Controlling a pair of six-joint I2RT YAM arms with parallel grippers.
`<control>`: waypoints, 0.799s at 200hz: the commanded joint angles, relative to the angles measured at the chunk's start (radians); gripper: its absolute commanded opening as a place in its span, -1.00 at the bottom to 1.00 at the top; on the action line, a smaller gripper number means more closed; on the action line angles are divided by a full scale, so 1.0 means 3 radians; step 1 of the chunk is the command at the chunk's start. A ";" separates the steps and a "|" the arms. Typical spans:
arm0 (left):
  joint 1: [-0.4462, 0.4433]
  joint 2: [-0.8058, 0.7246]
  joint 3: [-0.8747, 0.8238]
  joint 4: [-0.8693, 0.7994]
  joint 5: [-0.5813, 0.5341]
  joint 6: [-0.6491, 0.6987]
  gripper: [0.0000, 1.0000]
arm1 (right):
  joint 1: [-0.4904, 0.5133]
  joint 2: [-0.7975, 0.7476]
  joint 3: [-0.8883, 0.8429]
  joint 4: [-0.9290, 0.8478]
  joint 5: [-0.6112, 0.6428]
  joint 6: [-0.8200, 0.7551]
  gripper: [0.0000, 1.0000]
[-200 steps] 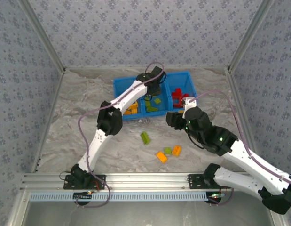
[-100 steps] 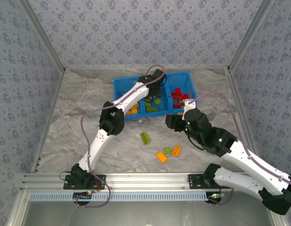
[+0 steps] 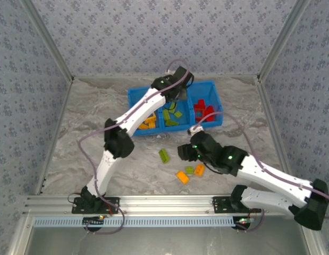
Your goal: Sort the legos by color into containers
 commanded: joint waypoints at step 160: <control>-0.1398 -0.4458 -0.4947 0.0632 0.0212 -0.1116 0.10 | -0.0249 0.2556 0.0861 0.0468 -0.1146 -0.0130 0.20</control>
